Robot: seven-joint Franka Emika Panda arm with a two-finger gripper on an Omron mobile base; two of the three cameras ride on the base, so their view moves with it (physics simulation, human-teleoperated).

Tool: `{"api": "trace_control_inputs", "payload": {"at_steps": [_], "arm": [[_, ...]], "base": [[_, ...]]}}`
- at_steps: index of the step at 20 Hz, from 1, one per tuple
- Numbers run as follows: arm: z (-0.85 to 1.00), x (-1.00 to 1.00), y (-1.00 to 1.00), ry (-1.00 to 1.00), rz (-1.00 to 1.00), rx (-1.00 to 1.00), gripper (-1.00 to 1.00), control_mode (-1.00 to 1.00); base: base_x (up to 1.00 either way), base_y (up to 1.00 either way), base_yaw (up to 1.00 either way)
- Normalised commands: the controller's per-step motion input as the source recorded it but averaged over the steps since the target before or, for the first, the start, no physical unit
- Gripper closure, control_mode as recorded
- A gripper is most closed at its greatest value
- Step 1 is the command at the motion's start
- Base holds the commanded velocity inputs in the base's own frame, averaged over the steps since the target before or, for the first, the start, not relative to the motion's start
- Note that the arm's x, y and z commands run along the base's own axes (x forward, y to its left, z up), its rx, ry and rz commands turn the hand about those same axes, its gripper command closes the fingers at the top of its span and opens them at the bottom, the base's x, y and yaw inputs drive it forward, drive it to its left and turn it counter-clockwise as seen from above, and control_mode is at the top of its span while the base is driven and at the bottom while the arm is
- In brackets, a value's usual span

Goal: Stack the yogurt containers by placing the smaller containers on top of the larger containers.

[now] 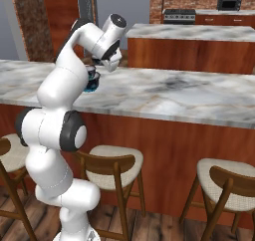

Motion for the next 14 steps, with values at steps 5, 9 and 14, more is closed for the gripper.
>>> {"api": "trace_control_inputs", "payload": {"at_steps": [5, 9, 14], "arm": [[0.0, 0.0, 0.29, 0.0, 0.0, 0.01, 1.0, -1.0], [0.0, 0.01, 0.15, 0.0, 0.0, 0.02, 1.0, -1.0], [0.0, 0.08, 0.08, 0.0, 0.0, 0.03, 1.0, -1.0]], "base": [[0.0, 0.0, 0.0], [0.0, 0.0, 0.0], [0.0, 0.0, 0.0]]}}
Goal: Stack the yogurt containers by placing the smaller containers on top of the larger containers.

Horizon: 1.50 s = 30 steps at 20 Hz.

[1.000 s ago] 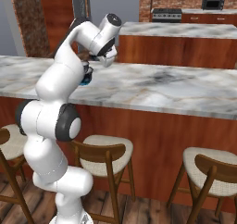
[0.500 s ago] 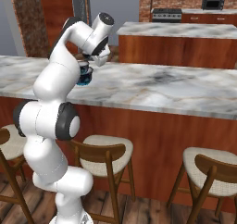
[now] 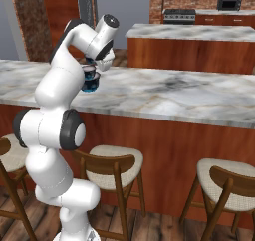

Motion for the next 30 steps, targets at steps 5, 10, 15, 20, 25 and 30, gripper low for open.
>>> {"api": "trace_control_inputs", "payload": {"at_steps": [5, 10, 15, 20, 25, 30], "arm": [[-0.04, 0.09, 0.03, 0.0, 0.0, 0.03, 1.0, -1.0], [-0.08, 0.09, 0.06, 0.0, 0.0, 0.01, 1.0, -1.0], [-0.04, 0.07, 0.08, 0.0, 0.0, 0.0, 1.0, -1.0], [0.0, 0.05, 0.1, 0.0, 0.0, 0.0, 1.0, -1.0], [-0.01, 0.01, 0.04, 0.0, 0.0, 0.0, 1.0, -1.0], [-0.09, 0.0, 0.01, 0.0, 0.0, 0.0, 1.0, -1.0]], "base": [[0.0, 0.0, 0.0], [0.0, 0.0, 0.0], [0.0, 0.0, 0.0], [0.0, 0.0, 0.0], [0.0, 0.0, 0.0], [0.0, 0.0, 0.0]]}}
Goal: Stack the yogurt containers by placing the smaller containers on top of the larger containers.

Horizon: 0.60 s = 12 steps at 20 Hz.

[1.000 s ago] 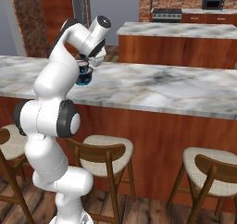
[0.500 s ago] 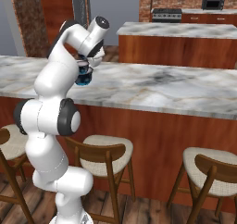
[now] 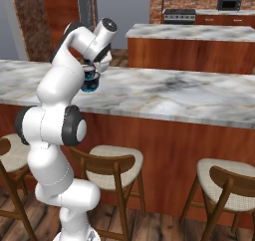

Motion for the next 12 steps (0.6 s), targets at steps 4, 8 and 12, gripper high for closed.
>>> {"api": "trace_control_inputs", "payload": {"at_steps": [4, 8, 12], "arm": [[-0.16, 0.0, 0.0, 0.0, 0.0, 0.0, 1.0, -1.0], [-0.08, 0.0, 0.04, 0.0, 0.0, 0.0, 1.0, -1.0], [-0.04, 0.0, 0.04, 0.0, 0.0, 0.0, 1.0, -1.0]], "base": [[0.0, 0.0, 0.0], [0.0, 0.0, 0.0], [0.0, 0.0, 0.0]]}}
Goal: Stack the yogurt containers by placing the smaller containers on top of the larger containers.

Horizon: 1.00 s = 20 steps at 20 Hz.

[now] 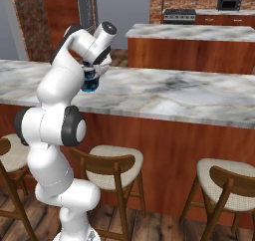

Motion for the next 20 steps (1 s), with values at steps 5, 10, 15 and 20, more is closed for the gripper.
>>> {"api": "trace_control_inputs", "payload": {"at_steps": [5, 10, 15, 20], "arm": [[-0.04, 0.0, 0.03, 0.0, 0.0, 0.0, 1.0, -1.0], [-0.04, 0.0, 0.0, 0.0, 0.0, 0.0, 1.0, -1.0], [-0.02, 0.02, 0.0, 0.0, 0.0, 0.0, 1.0, -1.0], [-0.02, 0.06, 0.02, 0.0, 0.0, 0.0, 1.0, -1.0]], "base": [[0.0, 0.0, 0.0], [0.0, 0.0, 0.0], [0.0, 0.0, 0.0], [0.0, 0.0, 0.0]]}}
